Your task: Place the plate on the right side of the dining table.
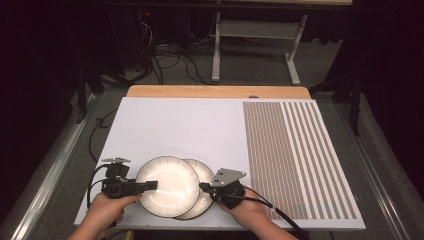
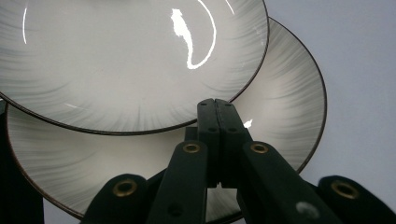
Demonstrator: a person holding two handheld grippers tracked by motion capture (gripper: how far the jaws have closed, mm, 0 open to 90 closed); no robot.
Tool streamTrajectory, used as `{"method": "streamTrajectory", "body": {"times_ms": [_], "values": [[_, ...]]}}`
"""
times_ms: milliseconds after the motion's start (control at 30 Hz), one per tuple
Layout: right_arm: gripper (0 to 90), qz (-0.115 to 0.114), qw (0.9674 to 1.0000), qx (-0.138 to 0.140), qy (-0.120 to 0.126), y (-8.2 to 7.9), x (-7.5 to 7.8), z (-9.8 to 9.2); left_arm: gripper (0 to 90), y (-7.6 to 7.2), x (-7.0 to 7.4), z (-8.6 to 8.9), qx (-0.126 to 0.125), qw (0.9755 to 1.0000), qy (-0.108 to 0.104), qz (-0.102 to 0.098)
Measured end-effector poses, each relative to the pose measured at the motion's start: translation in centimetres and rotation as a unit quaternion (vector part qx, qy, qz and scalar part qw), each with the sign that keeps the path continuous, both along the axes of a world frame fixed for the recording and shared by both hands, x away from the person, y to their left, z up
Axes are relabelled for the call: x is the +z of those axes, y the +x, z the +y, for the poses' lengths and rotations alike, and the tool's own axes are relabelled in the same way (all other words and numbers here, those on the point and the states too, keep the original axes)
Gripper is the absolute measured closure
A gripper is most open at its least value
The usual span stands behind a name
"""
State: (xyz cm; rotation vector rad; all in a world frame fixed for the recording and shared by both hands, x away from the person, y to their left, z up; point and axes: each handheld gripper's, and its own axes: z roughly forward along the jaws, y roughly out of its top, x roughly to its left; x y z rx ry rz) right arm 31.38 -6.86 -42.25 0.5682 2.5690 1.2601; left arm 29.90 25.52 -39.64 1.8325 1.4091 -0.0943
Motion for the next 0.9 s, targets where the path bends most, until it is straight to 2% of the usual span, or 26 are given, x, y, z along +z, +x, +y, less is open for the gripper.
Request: {"method": "streamTrajectory", "body": {"times_ms": [100,367,567,667,700,900], "values": [[90.0,0.000,1.0000,0.000,0.000,0.0,0.0,0.0,57.8,-0.1,0.0,0.1,0.002,1.0000,0.000,-0.001],[90.0,0.000,1.0000,-0.002,-0.002,0.0,-0.1,0.0,63.3,-0.2,0.0,0.6,0.004,0.9997,-0.024,-0.002],[90.0,0.000,1.0000,-0.002,-0.001,0.0,-0.1,0.1,65.9,-0.2,0.2,0.7,0.003,0.9997,-0.025,-0.006],[90.0,0.000,1.0000,-0.002,-0.001,0.0,-0.1,0.0,67.5,-0.2,0.0,0.9,0.007,0.9992,-0.039,-0.010],[90.0,0.000,1.0000,-0.003,-0.002,0.0,0.0,0.0,69.4,-0.3,0.1,1.0,0.013,0.9991,-0.036,-0.016],[90.0,-0.001,1.0000,-0.003,-0.001,0.1,0.1,-0.1,71.0,-0.2,0.1,1.1,0.016,0.9989,-0.042,-0.014]]}}
